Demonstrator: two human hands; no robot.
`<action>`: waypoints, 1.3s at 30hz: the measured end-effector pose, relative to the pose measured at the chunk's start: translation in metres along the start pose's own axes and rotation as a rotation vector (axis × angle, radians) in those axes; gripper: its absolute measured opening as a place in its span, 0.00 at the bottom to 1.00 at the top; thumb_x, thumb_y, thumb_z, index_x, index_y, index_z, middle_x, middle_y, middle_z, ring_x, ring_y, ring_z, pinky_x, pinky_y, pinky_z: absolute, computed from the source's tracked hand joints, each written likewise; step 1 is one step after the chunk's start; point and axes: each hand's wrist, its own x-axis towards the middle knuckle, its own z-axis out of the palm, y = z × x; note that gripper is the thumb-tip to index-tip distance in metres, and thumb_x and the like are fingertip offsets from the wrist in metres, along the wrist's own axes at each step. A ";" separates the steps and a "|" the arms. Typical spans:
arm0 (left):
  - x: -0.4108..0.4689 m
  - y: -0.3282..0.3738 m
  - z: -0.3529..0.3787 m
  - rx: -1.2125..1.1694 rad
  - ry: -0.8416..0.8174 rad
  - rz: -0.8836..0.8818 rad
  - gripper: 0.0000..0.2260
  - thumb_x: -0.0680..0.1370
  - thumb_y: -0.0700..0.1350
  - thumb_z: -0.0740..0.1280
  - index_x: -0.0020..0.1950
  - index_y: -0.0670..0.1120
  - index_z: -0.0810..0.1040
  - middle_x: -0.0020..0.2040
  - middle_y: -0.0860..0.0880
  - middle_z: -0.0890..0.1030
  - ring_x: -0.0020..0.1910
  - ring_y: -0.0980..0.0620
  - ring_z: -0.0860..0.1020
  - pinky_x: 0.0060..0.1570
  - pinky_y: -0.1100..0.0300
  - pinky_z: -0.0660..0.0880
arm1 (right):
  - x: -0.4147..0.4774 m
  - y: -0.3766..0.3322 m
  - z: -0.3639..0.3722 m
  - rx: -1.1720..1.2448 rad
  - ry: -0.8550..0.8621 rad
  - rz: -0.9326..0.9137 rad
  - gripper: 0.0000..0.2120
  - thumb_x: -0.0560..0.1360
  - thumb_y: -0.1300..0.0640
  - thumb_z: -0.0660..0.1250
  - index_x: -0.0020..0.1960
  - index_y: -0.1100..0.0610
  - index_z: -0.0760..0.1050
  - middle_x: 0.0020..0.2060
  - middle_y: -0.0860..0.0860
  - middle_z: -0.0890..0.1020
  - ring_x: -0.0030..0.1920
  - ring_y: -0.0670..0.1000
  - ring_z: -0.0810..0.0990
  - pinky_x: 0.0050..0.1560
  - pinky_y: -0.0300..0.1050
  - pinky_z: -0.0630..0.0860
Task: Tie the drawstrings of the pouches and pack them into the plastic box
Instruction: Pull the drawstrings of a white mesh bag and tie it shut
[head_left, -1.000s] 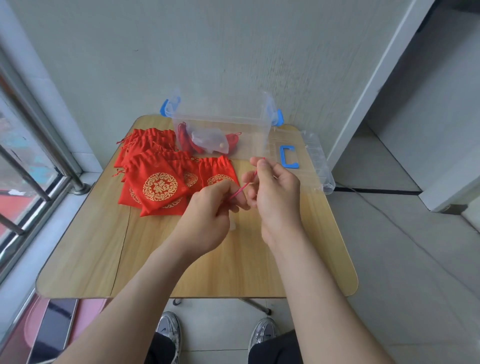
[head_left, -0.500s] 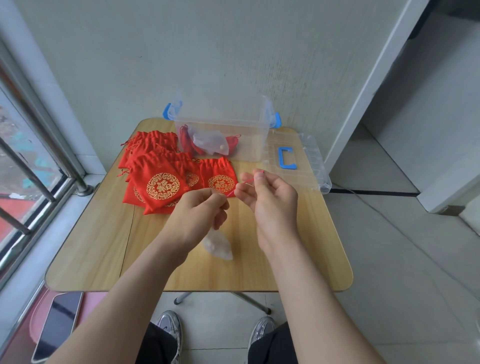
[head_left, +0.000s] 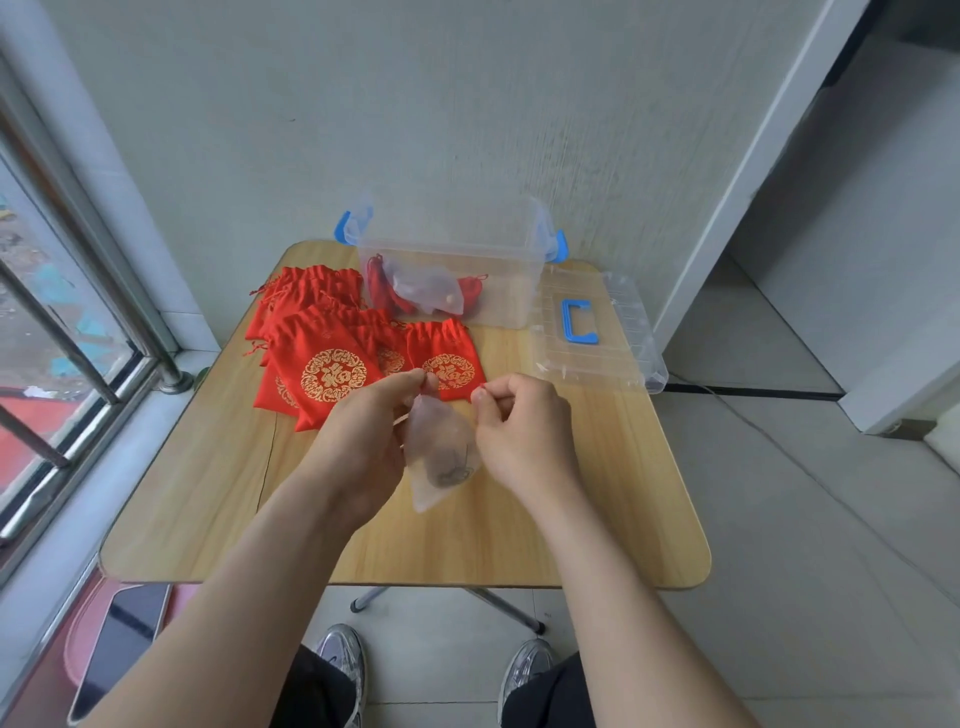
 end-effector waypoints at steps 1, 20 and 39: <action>0.000 -0.001 -0.002 0.044 0.010 0.031 0.08 0.83 0.45 0.69 0.51 0.44 0.87 0.54 0.43 0.85 0.56 0.43 0.83 0.67 0.45 0.78 | -0.001 -0.001 0.000 -0.045 -0.016 -0.023 0.06 0.81 0.53 0.70 0.47 0.51 0.83 0.40 0.45 0.85 0.42 0.47 0.84 0.40 0.42 0.79; -0.004 -0.010 -0.002 1.088 0.042 0.635 0.08 0.81 0.43 0.72 0.55 0.55 0.88 0.51 0.58 0.85 0.49 0.59 0.82 0.47 0.68 0.73 | -0.003 -0.004 -0.005 0.243 -0.031 -0.154 0.06 0.82 0.53 0.70 0.49 0.51 0.85 0.38 0.45 0.87 0.43 0.44 0.86 0.48 0.45 0.83; -0.007 -0.007 -0.005 0.590 -0.125 0.305 0.12 0.88 0.46 0.63 0.51 0.43 0.81 0.39 0.50 0.78 0.41 0.54 0.75 0.45 0.57 0.71 | 0.001 0.005 -0.010 0.406 -0.231 -0.054 0.03 0.78 0.54 0.78 0.51 0.51 0.88 0.44 0.45 0.90 0.50 0.44 0.88 0.59 0.46 0.84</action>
